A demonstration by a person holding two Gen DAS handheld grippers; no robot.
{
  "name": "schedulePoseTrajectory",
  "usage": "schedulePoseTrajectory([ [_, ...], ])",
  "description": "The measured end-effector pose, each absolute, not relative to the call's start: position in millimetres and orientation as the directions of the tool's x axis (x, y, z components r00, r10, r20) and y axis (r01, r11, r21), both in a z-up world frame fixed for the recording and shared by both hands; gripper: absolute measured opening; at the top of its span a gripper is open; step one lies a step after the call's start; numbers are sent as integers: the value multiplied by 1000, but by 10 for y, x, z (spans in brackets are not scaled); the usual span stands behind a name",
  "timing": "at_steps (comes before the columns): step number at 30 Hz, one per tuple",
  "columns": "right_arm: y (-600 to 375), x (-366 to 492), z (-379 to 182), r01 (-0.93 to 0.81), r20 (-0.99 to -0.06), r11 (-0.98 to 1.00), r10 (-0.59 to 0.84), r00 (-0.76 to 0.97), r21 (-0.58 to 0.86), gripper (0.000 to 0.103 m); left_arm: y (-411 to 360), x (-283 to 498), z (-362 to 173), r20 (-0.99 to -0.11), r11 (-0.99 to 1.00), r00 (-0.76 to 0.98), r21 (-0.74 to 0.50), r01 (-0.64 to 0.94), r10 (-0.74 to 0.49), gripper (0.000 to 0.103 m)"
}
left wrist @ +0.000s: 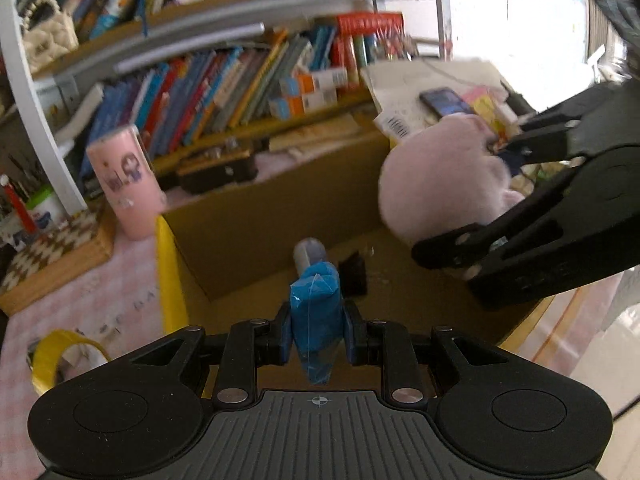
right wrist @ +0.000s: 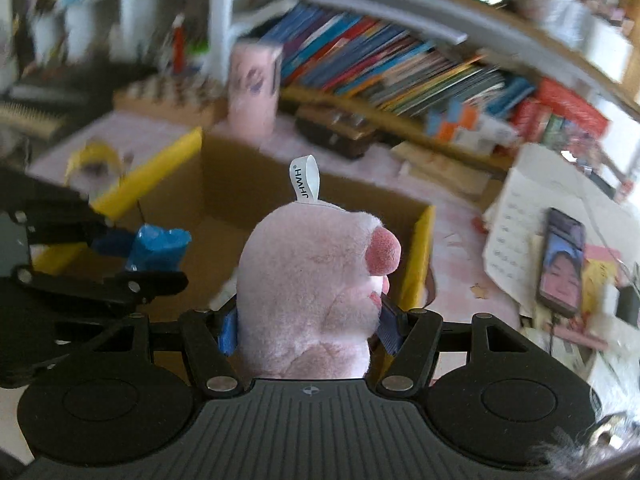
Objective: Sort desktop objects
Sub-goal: 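Open the left tool over the box while the right tool releases the pig inside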
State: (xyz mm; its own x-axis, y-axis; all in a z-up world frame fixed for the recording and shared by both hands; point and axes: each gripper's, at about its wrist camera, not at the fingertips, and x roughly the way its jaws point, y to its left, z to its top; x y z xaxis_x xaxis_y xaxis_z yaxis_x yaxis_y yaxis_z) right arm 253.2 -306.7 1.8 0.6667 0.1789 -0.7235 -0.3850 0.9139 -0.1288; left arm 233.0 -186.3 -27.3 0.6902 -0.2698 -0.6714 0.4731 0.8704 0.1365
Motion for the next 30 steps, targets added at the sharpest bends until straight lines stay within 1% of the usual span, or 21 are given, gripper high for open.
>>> schedulePoseTrajectory([
  [5, -2928, 2725, -261, -493, -809, 852, 161, 566, -176, 62, -1837, 2464, -337, -714, 891, 656, 101, 443, -244, 24],
  [8, -2838, 2793, -337, -530, -820, 821, 144, 554, -214, 64, -1829, 2517, -377, -732, 899, 639, 83, 430, -238, 24],
  [11, -2759, 2859, -395, -546, -827, 792, 96, 554, -273, 64, -1834, 2535, -395, -734, 904, 637, 72, 420, -237, 24],
  [14, -2751, 2854, -398, -569, -835, 777, 105, 540, -270, 67, -1846, 2515, -388, -724, 904, 647, 79, 421, -239, 27],
  [15, -2757, 2854, -395, -565, -835, 781, 107, 540, -266, 68, -1843, 2482, -371, -710, 903, 661, 80, 421, -245, 28],
  [16, -2775, 2854, -385, -557, -834, 790, 111, 541, -256, 72, -1840, 2464, -350, -700, 902, 668, 79, 424, -252, 29],
  [19, -2826, 2826, -316, -536, -814, 808, 127, 567, -247, 80, -1804, 2378, -265, -662, 912, 706, 83, 402, -251, 38],
  [20, -2854, 2796, -278, -523, -803, 817, 132, 581, -244, 82, -1785, 2358, -234, -653, 916, 715, 81, 394, -250, 44],
  [21, -2876, 2770, -247, -512, -796, 825, 135, 590, -239, 82, -1762, 2333, -195, -641, 921, 727, 79, 381, -246, 52],
  [22, -2899, 2744, -202, -498, -786, 835, 139, 602, -234, 82, -1734, 2298, -150, -624, 927, 743, 77, 366, -241, 57],
  [24, -2944, 2647, -89, -466, -756, 857, 152, 636, -220, 82, -1673, 2242, -58, -595, 936, 767, 69, 346, -240, 76],
  [26, -2986, 2530, 30, -433, -723, 877, 161, 672, -207, 83, -1604, 2172, 33, -569, 944, 789, 65, 324, -232, 86],
  [30, -3046, 2271, 254, -350, -638, 917, 154, 755, -192, 85, -1462, 2014, 193, -524, 964, 828, 45, 262, -201, 93],
])
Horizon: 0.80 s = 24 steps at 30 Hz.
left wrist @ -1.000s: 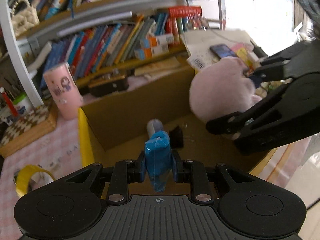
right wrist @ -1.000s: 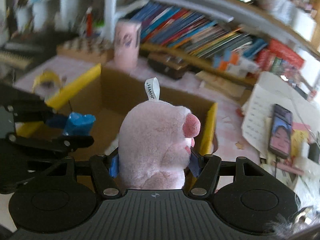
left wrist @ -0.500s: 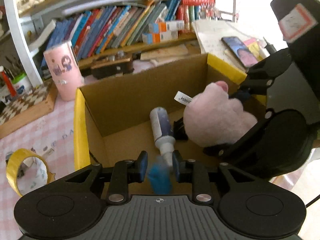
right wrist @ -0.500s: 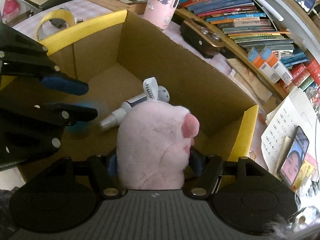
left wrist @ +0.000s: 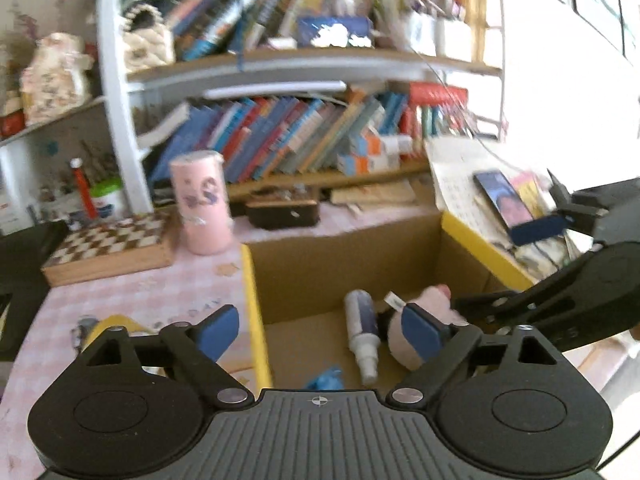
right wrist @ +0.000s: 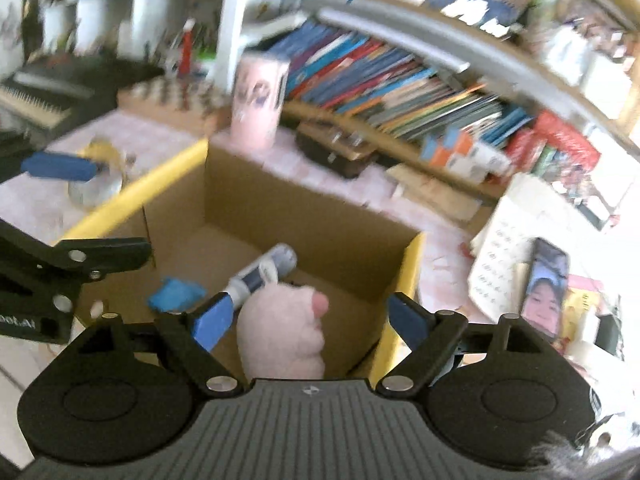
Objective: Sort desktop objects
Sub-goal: 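Open the left tool over the box while the right tool releases the pig inside, then withdraw both tools from the yellow box back over the table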
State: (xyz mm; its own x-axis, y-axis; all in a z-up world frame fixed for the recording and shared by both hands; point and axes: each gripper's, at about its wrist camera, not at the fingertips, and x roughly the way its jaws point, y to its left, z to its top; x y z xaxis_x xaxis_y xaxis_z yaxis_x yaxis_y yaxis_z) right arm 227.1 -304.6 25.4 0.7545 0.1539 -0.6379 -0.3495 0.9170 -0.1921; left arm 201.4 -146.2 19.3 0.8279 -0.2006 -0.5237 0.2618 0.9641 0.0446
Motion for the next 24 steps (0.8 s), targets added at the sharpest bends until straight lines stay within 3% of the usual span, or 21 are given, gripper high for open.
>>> schedulePoseTrajectory([
  [5, -3191, 1971, 480, -190, -523, 980, 134, 842, -54, 85, -1280, 1797, 334, -475, 976, 862, 26, 215, -177, 98],
  [10, -3226, 1681, 551, -58, -474, 998, 65, 878, 28, 85, -1079, 1582, 379, -444, 985, 885, 22, 168, -141, 100],
  [24, -2708, 992, 164, 81, -594, 995, -33, 804, 54, 85, -615, 1166, 56, -538, 980, 828, 21, 199, -157, 101],
])
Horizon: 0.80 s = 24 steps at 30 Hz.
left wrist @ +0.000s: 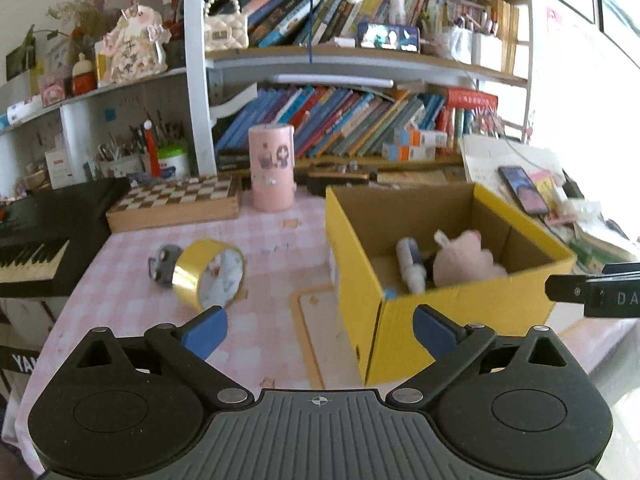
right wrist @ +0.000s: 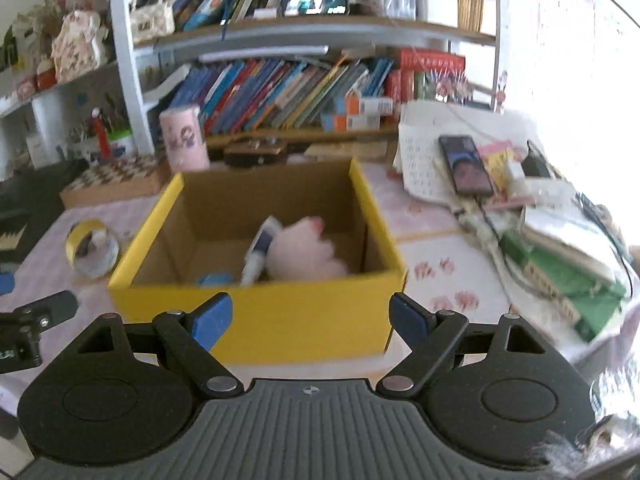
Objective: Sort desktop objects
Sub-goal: 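Withdraw both tools from the yellow box back over the table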
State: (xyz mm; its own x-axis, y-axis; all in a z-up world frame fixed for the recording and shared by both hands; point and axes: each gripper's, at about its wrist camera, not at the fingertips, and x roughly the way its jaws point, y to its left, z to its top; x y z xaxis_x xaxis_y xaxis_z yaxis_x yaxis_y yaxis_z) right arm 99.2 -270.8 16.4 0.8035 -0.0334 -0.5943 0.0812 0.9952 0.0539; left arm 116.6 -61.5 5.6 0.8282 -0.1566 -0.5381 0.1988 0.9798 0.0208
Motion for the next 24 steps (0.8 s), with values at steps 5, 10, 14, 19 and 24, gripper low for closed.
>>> schedulePoseTrajectory([
  [5, -2413, 813, 71, 86, -627, 994, -22, 779, 73, 85, -479, 1034, -3, -561, 973, 809, 26, 230, -176, 101],
  [10, -2043, 626, 19, 50, -641, 996, 7, 767, 71, 85, -341, 905, -50, -586, 964, 787, 37, 264, -193, 101],
  [14, -1824, 523, -11, 33, -657, 998, 14, 753, 59, 84, -179, 822, -83, -604, 964, 777, 54, 262, -177, 101],
  [19, -1612, 412, -30, 29, -665, 997, 23, 746, 67, 84, 37, 720, -105, -617, 966, 768, 45, 256, -175, 101],
  [24, -1398, 349, -48, 14, -670, 997, 42, 741, 77, 84, 242, 634, -109, -622, 970, 767, 50, 240, -157, 101],
])
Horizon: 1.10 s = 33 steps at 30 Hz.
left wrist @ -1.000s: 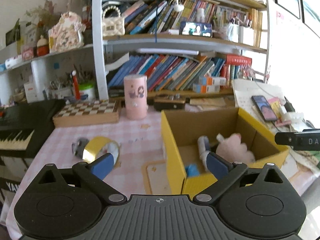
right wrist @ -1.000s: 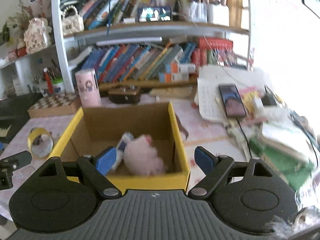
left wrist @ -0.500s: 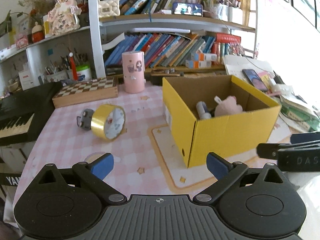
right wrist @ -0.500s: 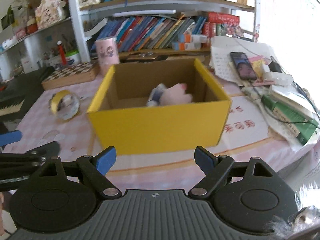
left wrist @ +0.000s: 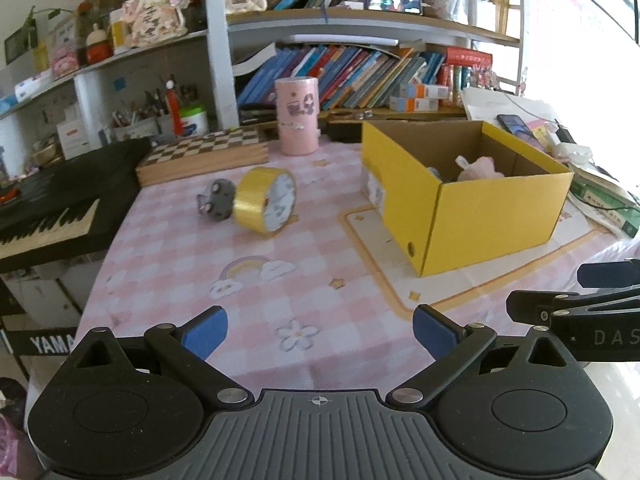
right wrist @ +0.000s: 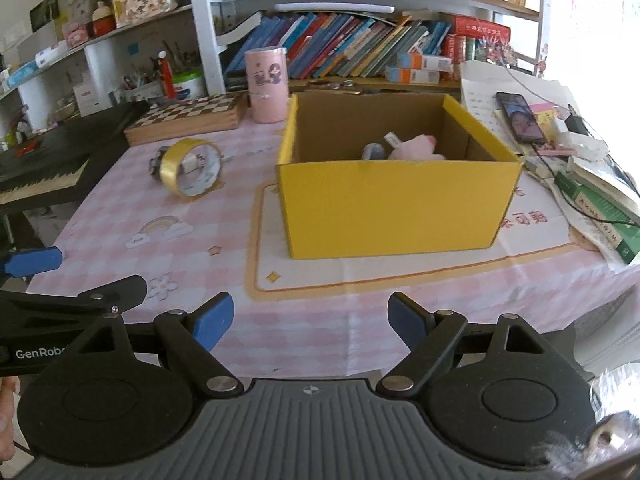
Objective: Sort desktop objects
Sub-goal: 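Withdraw both tools from the yellow box back over the table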
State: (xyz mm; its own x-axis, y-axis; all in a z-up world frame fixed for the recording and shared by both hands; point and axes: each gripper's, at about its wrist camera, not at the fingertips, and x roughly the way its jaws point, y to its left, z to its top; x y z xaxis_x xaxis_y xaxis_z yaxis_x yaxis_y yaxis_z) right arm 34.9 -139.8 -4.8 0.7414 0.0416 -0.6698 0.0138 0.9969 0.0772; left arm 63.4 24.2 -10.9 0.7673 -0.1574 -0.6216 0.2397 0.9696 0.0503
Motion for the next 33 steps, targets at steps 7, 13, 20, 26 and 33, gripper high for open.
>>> schedulePoseTrajectory([
  [7, -1101, 298, -68, -26, -668, 996, 75, 740, 84, 83, 545, 504, -100, -621, 978, 775, 61, 199, -120, 101],
  [13, -863, 284, -68, -61, -663, 994, 102, 742, 86, 82, 777, 419, -94, -617, 984, 782, 73, 162, -83, 101],
  [20, -601, 286, -46, -107, -654, 992, 123, 746, 64, 82, 1006, 374, -65, -603, 989, 796, 73, 128, -58, 101],
  [26, -462, 290, -3, -117, -638, 991, 127, 759, 58, 81, 1153, 352, -34, -583, 991, 811, 68, 114, -53, 101],
  [33, -320, 319, 41, -141, -628, 989, 142, 765, 51, 81, 1274, 350, -19, -568, 994, 822, 67, 90, -37, 101],
])
